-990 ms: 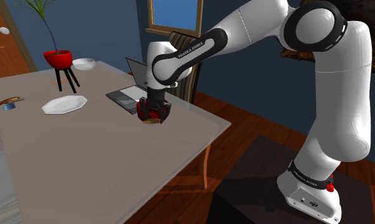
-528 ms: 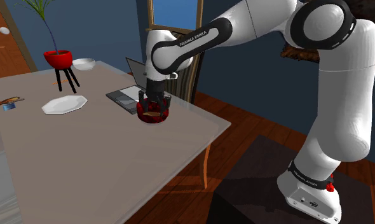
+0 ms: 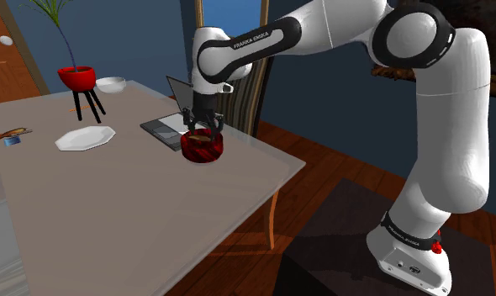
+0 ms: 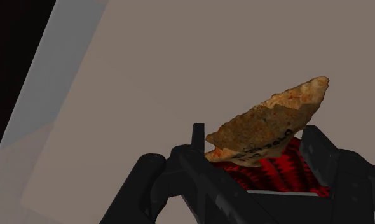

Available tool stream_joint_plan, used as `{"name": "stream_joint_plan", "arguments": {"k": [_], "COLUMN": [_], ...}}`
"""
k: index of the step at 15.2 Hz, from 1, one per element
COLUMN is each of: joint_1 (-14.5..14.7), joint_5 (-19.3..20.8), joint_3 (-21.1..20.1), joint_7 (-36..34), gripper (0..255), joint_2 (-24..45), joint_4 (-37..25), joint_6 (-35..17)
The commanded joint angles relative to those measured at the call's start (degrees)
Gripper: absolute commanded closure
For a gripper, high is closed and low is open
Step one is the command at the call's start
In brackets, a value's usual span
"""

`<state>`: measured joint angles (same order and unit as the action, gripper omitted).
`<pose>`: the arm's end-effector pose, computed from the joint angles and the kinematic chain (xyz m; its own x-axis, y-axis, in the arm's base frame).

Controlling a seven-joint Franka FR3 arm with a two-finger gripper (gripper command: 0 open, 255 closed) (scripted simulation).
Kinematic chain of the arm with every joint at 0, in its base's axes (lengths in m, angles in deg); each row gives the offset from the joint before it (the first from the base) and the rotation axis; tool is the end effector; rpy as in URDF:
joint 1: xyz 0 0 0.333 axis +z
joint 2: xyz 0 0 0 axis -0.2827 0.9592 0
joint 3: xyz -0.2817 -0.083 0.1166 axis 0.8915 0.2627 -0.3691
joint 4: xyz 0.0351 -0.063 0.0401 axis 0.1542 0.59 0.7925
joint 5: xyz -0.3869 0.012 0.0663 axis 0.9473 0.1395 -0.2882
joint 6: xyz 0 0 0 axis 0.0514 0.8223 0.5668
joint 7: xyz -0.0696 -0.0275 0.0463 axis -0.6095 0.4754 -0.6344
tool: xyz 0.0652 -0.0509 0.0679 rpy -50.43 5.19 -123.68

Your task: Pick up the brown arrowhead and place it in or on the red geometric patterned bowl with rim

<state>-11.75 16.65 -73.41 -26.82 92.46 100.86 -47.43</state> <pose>0.6443 0.2089 0.3991 0.5074 -0.8511 -0.1347 -0.8617 -0.5004 -0.0839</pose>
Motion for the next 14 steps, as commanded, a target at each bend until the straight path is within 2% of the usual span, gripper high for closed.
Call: {"name": "stream_joint_plan", "arguments": {"k": [1, 7, 9, 11, 14], "joint_1": [-0.9, -2.8, -3.1, -3.0, -3.2], "joint_5": [0.3, 1.6, 2.0, 2.6, 2.5], "joint_3": [0.6, 2.4, 3.0, 3.5, 3.5], "joint_7": [1.5, 5.6, 6.8, 8.0, 8.2], "gripper": [255, 255, 255, 255, 255], "joint_2": [2.7, 13.8, 18.9, 25.9, 25.4], "joint_4": [-4.4, -22.9, -31.7, -44.1, -41.0], "joint_6": [1.9, 10.0, 13.9, 19.5, 16.8]}}
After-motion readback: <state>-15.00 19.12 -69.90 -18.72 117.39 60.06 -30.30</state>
